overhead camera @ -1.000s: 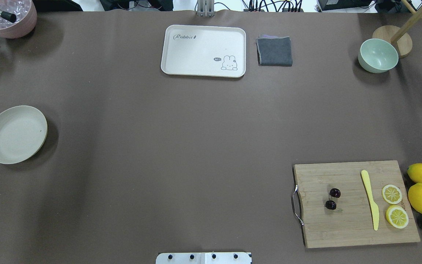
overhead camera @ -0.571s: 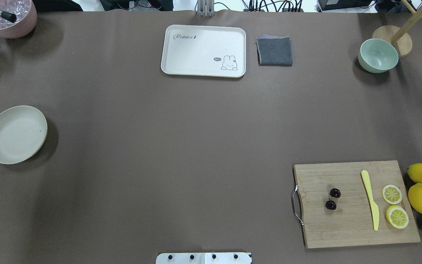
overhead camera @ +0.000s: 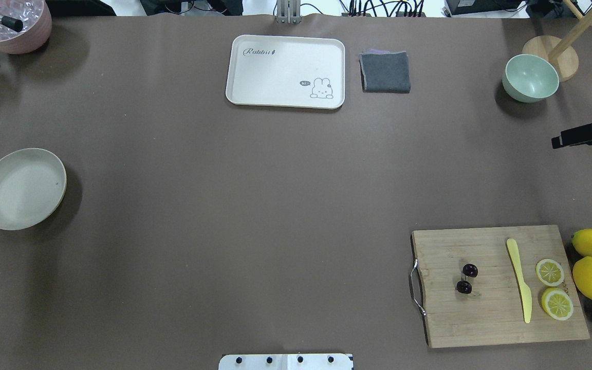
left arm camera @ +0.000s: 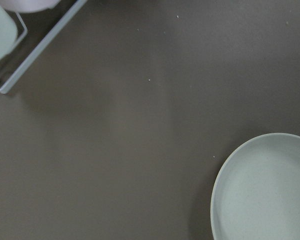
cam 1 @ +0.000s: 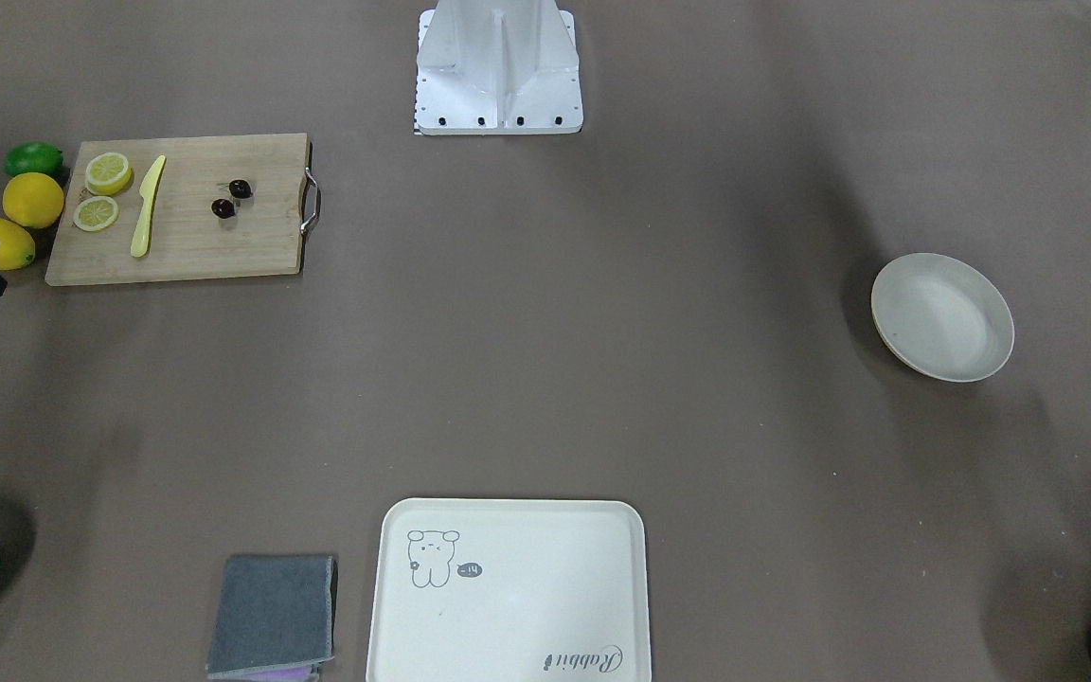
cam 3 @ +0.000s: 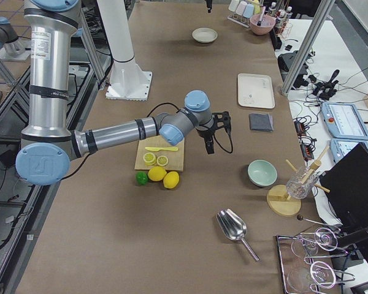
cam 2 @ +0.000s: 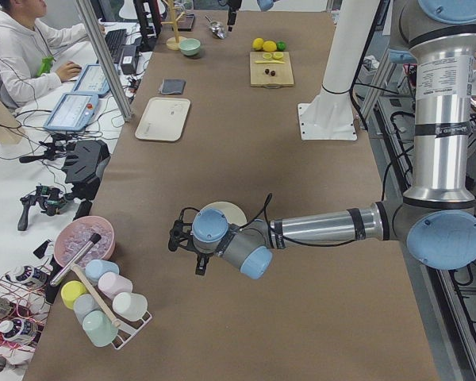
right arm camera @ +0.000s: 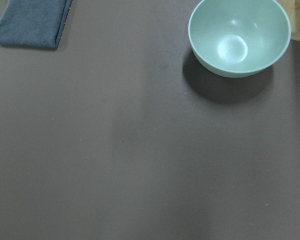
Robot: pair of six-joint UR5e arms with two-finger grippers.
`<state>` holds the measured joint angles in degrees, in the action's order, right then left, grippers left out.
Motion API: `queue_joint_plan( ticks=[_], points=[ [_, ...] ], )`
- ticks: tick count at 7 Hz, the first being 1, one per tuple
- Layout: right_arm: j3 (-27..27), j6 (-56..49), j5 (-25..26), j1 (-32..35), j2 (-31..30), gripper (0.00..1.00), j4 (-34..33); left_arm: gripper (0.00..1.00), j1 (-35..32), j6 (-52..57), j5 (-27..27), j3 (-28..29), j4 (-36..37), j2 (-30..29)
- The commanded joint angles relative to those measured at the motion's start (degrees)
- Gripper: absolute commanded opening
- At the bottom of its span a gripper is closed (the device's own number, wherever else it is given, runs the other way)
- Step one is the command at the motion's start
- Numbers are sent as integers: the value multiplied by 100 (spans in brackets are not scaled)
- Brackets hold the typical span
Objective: Place red cherry on plate
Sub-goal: 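Move the left gripper toward the white plate while the right gripper edges inward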
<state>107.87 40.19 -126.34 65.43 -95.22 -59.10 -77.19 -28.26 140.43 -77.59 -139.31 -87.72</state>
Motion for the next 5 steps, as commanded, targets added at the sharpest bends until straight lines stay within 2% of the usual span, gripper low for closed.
queue_joint_plan(
  ticks=[1, 2, 3, 5],
  points=[
    [6, 76, 4, -56, 21, 100, 39, 89, 808, -1162, -390, 420, -1236, -132],
    [6, 76, -5, -56, 21, 100, 39, 83, 1037, -1251, -515, 420, -1413, -132],
    [6, 76, 4, -56, 21, 100, 39, 62, 1179, -1252, -525, 455, -1441, -132],
    [6, 76, 4, -56, 21, 100, 39, 47, 1233, -1244, -525, 560, -1467, -123]
  ],
)
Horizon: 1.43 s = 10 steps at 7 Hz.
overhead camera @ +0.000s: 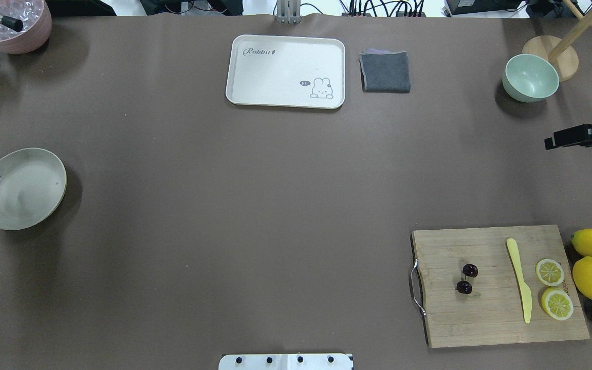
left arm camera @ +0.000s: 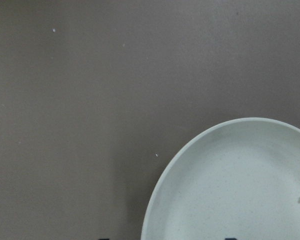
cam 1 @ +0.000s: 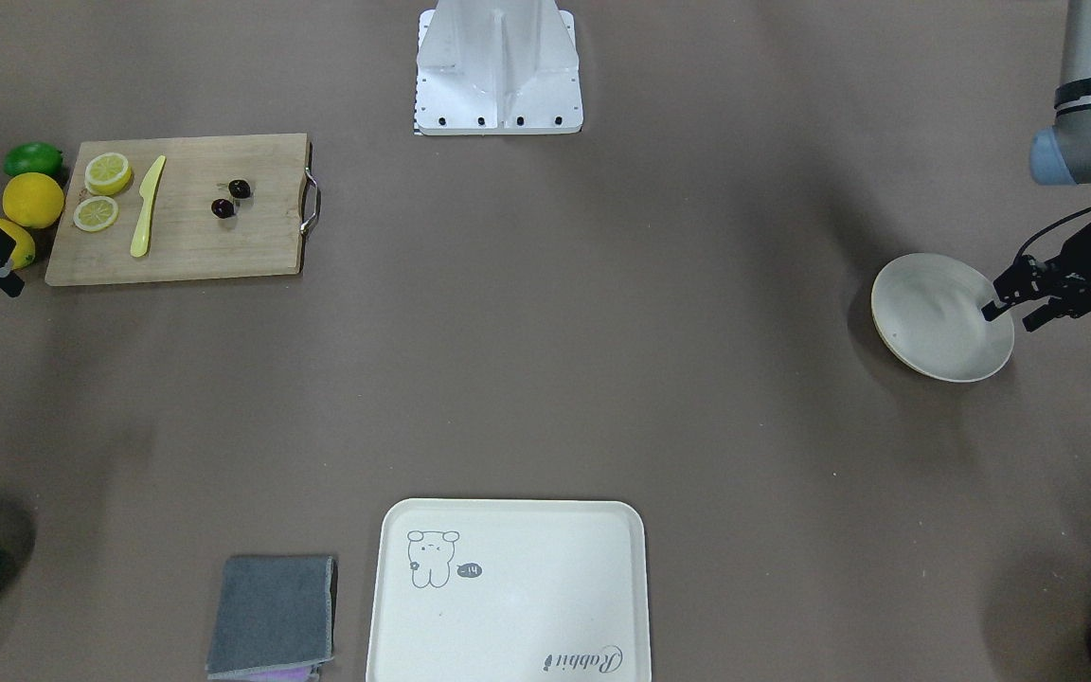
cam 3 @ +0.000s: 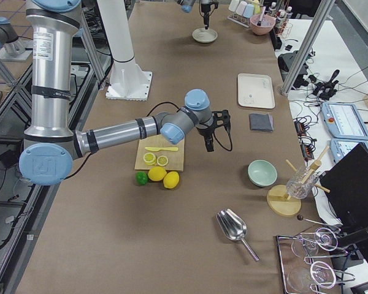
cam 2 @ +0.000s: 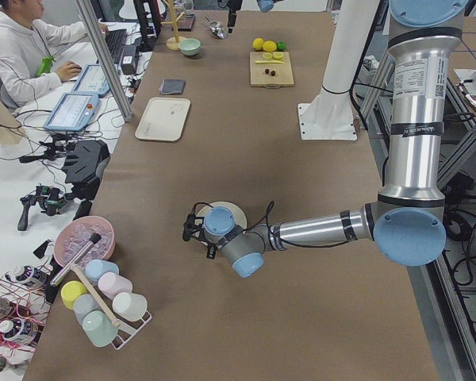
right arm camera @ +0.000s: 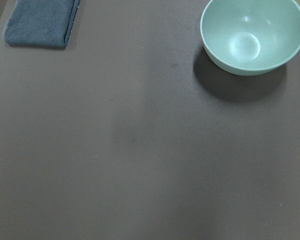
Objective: Place red cherry on plate
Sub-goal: 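Move the left gripper toward the white plate while the right gripper edges inward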
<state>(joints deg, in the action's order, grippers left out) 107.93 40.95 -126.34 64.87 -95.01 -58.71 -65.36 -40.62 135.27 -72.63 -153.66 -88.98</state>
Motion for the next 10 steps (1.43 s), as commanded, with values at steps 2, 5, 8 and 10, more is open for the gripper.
queue_joint_plan(
  ticks=[2, 5, 8, 10],
  points=[
    [0, 0, 13, 0, 0, 100, 0, 28, 50, 2, -18, 126, -32, 12],
    [0, 0, 13, 0, -9, 100, 0, 0, 50, 11, -18, 127, -41, 47],
    [0, 0, 13, 8, -9, 100, 44, 0, 50, -870, 43, -494, -147, -5],
    [0, 9, 13, 0, -9, 100, 35, 0, 398, -2338, -35, -1241, -112, -207]
  ],
)
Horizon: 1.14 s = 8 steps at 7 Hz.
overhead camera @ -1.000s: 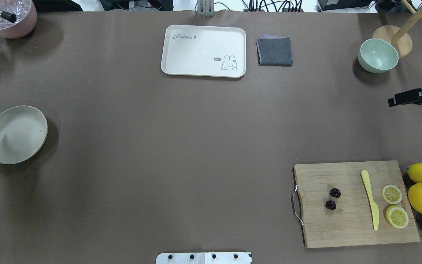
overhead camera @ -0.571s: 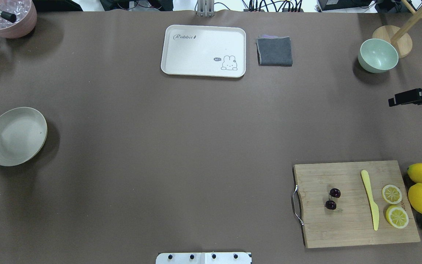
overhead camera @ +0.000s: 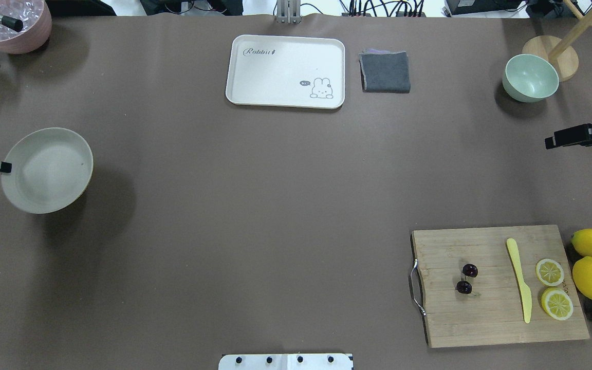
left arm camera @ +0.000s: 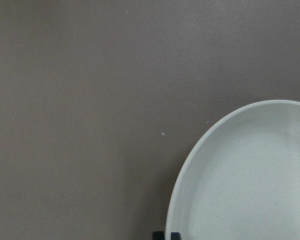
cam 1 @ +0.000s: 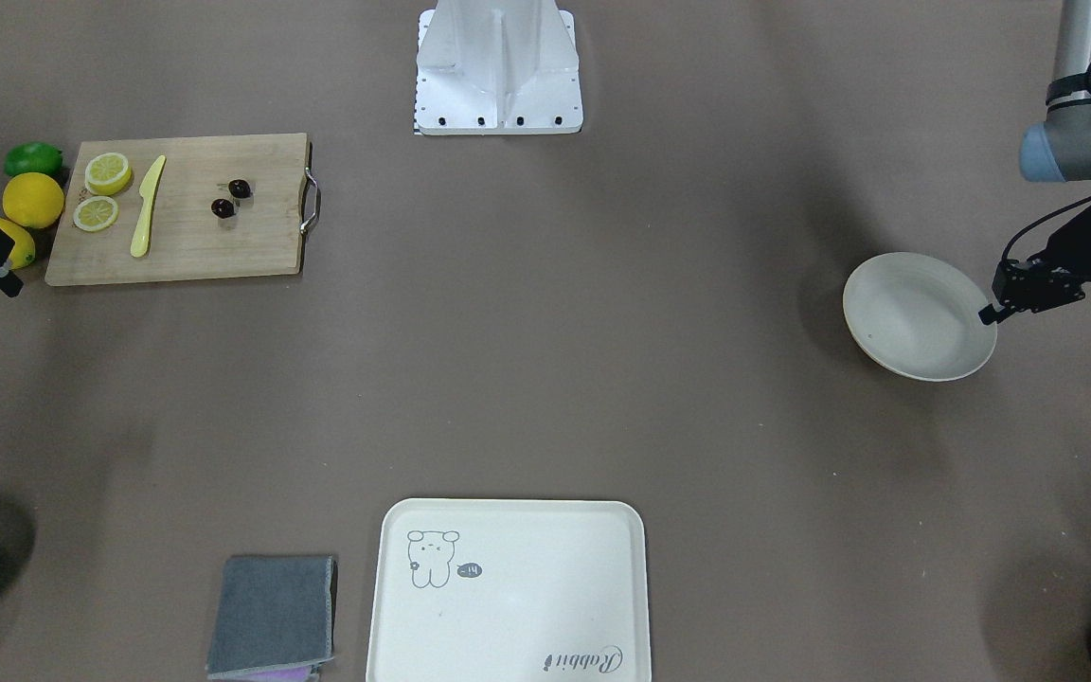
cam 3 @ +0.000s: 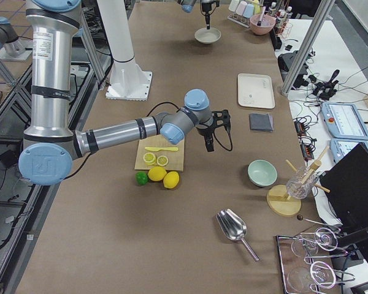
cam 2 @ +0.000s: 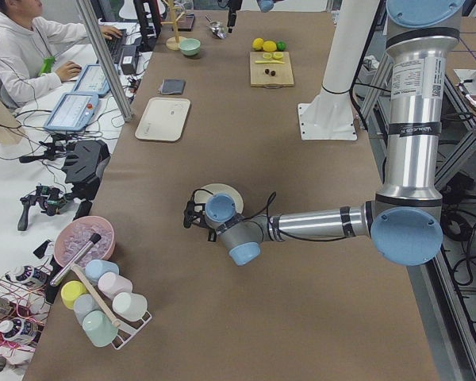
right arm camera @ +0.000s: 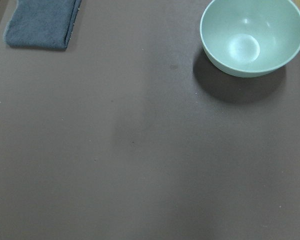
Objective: Place red cherry on plate
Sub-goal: 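Move the left gripper toward the white plate while the right gripper edges inward, then push the white plate with the left gripper toward the table center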
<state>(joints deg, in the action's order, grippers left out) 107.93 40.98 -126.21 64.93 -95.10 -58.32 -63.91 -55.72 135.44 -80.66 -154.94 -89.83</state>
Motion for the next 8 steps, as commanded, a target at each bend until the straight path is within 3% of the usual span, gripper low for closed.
queue_joint_plan(
  ticks=[1, 2, 4, 5, 6, 8],
  points=[
    [0, 120, 9, -7, 0, 99, -4, 0, 674, -1531, -331, -755, 42, -288],
    [35, 391, 35, -7, 9, 98, -4, 0, 1000, -1973, -638, -1072, 547, -611],
    [79, 515, 44, -51, 0, 98, -13, 0, 1886, -2388, -1673, -1723, 2555, -1636],
    [79, 899, 61, -199, 0, 98, -30, 0, 2361, -2722, -2175, -1673, 3174, -2278],
    [88, 912, 235, -392, -9, 98, -74, 0, 2766, -2942, -2675, -1620, 3389, -2511],
    [559, 877, 658, -928, 0, 99, -1079, 0, 3173, -3207, -3207, -1549, 3758, -2854]
  ],
)
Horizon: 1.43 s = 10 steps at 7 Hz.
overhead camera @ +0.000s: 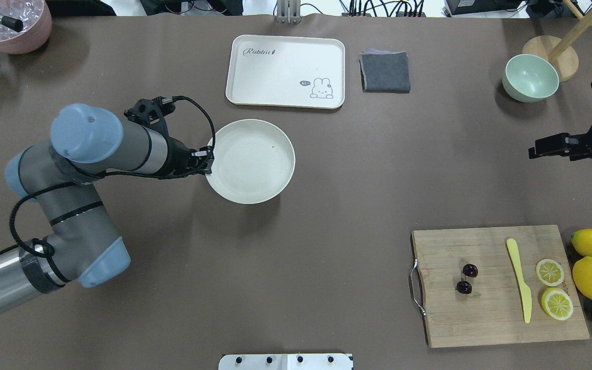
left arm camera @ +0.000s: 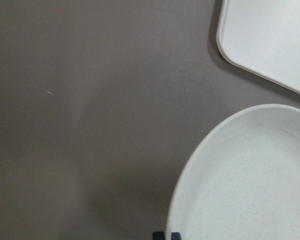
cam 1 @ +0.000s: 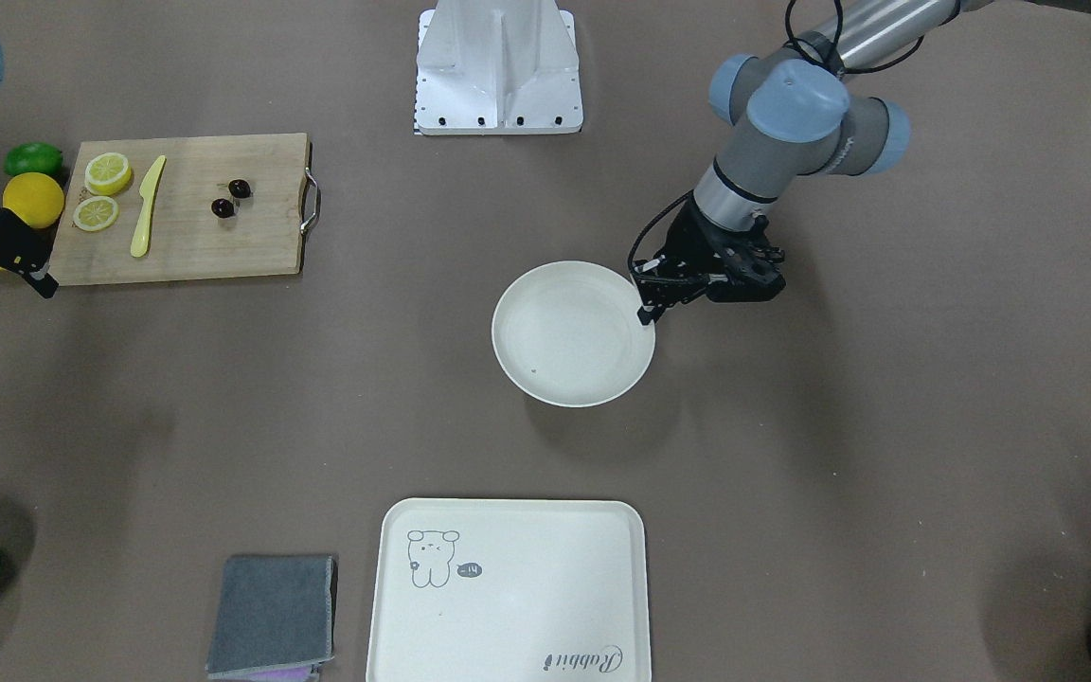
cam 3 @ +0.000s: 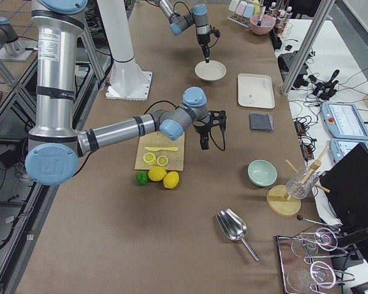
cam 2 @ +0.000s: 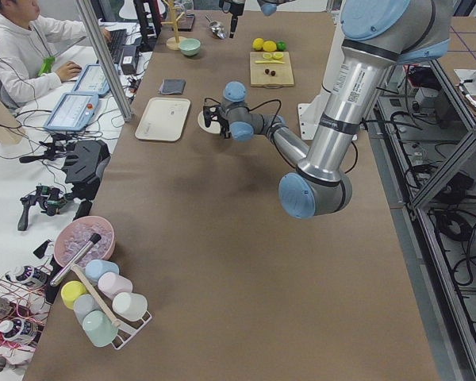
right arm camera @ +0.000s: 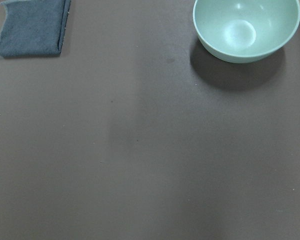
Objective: Place red cherry on plate
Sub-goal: 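Push the white plate with the left gripper toward the table center, then withdraw the left gripper while the right gripper moves over the cherries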
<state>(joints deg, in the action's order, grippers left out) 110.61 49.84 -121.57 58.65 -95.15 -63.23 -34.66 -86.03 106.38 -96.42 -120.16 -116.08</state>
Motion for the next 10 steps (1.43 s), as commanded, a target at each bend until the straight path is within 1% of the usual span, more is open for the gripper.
queue_joint_plan(
  ticks=[1, 2, 3, 4, 5, 6, 7, 8, 9, 10],
  points=[
    [572, -26, 264, -571, 23, 99, -1125, 0, 424, -195, -659, 35, 587, -431],
    [627, -27, 491, -861, 23, 99, -1226, 0, 704, -247, -984, 114, 634, -537],
    [628, -18, 642, -1003, 6, 99, -1227, 18, 733, -248, -1022, 114, 626, -556],
    [645, 26, 643, -1135, -38, 99, -1227, 97, 716, -213, -1049, 53, 617, -539],
    [654, 148, 652, -1232, -56, 99, -1227, 98, 559, -195, -1006, -217, 669, -469],
    [724, 549, 852, -1529, -56, 99, -1227, 98, 131, -65, -509, -716, 1131, -207],
    [829, 919, 1019, -1819, -65, 99, -1218, 98, -491, 694, 270, -1243, 1771, -39],
    [995, 1262, 1143, -2109, -152, 98, -1209, 98, -1124, 1493, 896, -1605, 2308, 267],
    [1110, 1744, 1509, -2538, -292, 98, -1148, 98, -1818, 2502, 1398, -1713, 2400, 688],
    [1242, 2192, 1739, -2891, -310, 98, -1130, 98, -2634, 3643, 2021, -1740, 2401, 1179]
  ],
)
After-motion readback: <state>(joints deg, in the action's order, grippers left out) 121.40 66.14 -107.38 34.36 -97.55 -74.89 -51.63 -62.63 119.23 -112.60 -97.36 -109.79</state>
